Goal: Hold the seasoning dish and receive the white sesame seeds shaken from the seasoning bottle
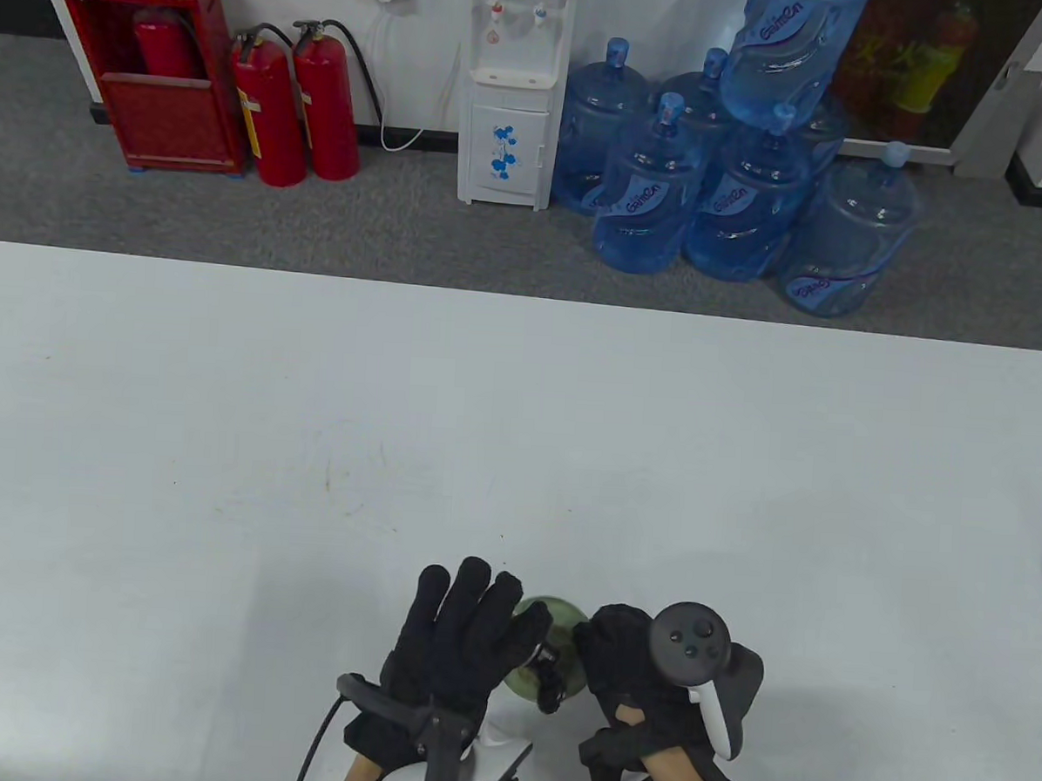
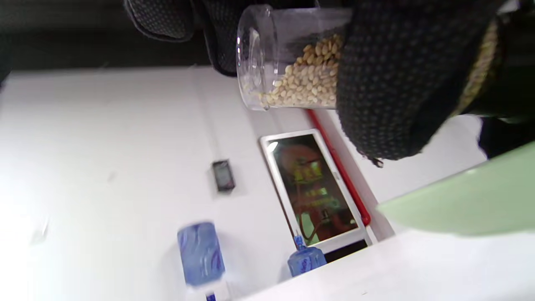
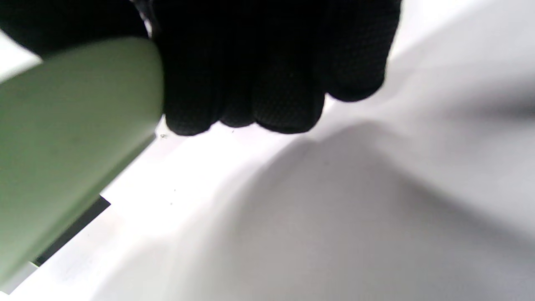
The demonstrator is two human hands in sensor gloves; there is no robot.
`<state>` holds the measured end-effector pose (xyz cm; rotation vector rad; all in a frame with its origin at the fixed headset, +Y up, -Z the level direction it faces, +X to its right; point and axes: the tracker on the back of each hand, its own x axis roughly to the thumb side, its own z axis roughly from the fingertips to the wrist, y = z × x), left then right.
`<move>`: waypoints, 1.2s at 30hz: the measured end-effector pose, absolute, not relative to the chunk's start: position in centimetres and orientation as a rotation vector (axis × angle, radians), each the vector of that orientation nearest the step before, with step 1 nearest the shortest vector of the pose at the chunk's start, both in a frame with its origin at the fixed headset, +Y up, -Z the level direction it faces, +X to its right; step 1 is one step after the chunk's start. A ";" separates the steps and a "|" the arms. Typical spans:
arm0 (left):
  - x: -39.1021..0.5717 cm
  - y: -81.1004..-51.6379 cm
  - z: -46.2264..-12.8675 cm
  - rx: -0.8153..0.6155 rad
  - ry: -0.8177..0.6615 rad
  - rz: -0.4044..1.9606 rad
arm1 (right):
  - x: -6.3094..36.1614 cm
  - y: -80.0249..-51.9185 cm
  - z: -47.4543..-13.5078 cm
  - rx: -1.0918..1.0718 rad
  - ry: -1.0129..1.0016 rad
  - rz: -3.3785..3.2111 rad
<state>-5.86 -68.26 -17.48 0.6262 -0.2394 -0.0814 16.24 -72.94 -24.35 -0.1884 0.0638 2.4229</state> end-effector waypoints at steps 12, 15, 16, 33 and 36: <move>-12.6 -70.9 -21.2 0.203 -0.026 0.701 | 19.2 -72.8 -24.7 -0.272 0.063 2.307; -13.7 -71.3 -21.5 0.203 0.017 0.732 | 19.5 -72.8 -24.9 -0.283 0.060 2.304; -14.0 -71.4 -21.5 0.219 0.052 0.751 | 19.5 -72.8 -24.9 -0.288 0.059 2.299; -17.0 -74.4 -27.8 0.068 0.439 0.825 | 21.6 -73.4 -25.9 -0.412 0.035 2.263; -17.0 -74.8 -28.4 -0.024 0.459 0.811 | 21.8 -73.3 -25.7 -0.418 0.022 2.272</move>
